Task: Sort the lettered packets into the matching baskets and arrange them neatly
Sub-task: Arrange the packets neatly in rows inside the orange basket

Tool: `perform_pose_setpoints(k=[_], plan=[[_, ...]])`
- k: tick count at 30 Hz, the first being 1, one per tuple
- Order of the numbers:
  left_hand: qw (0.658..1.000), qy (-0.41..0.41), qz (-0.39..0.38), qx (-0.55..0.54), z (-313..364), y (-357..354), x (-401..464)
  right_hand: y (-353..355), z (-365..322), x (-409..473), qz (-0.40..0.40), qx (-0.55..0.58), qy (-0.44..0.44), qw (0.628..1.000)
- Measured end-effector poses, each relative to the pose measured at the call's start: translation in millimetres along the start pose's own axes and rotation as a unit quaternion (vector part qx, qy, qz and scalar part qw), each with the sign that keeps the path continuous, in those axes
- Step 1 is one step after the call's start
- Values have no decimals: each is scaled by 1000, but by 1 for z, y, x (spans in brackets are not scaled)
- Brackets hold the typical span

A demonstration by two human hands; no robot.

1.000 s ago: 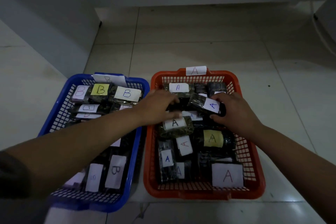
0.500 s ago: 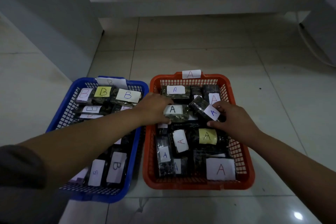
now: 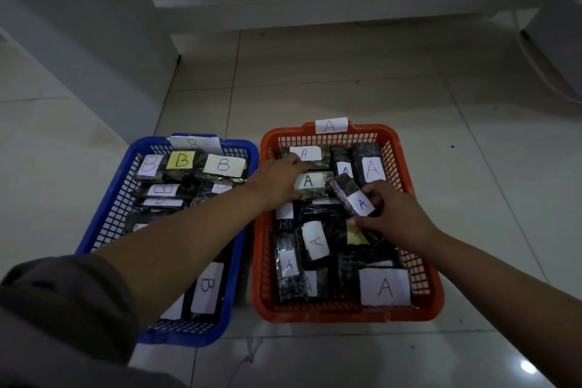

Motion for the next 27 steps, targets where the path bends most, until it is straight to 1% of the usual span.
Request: perform_pose_setpoints(k=[4,6,8,10,11,13,15,18,22,23,25,27], plan=[[998,-45,46,23,11,-2,-25,-9,-11,0,-26,25,-12,999],[998,-51,19,-17,17,-6,-40,-15,-12,1,-40,71,-20,996],[997,-52,-41,-43,24,-17,-53,-19,-12,1,-56,95,-31,993],[994,-57,-91,-25,32,-31,-62,-22,-12,-1,-64,97,-43,992],[993,-56,-104,-10,36,-37,-64,-23,-13,-2,-66,96,-48,992],[993,-53,-104,15,42,-45,-64,-24,-14,-5,-70,97,-57,991],[994,-52,-94,19,45,-46,-60,-26,-15,-7,-77,105,-70,989],[994,-47,-98,-32,43,-45,-54,-33,-15,-10,-98,97,-81,987],[987,-30,-122,-102,33,-30,-52,-40,-16,-14,-114,84,-70,987],[988,-30,-119,-90,28,-24,-52,-41,-18,-14,-123,89,-72,986],[993,-39,-107,-21,18,-14,-53,-43,-20,-15,-145,103,-79,981],[993,-38,-110,20,10,-10,-57,-50,-25,-17,-171,106,-81,976]])
Point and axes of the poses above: each hand's wrist, its own x-axis towards the middle knuckle, its own y-axis out of the back of the hand, z = x × y, the point moved 3 cm from there along x, towards the middle knuckle, and after that the axes turned 5 degrees about -y, right-handed, at the moved point
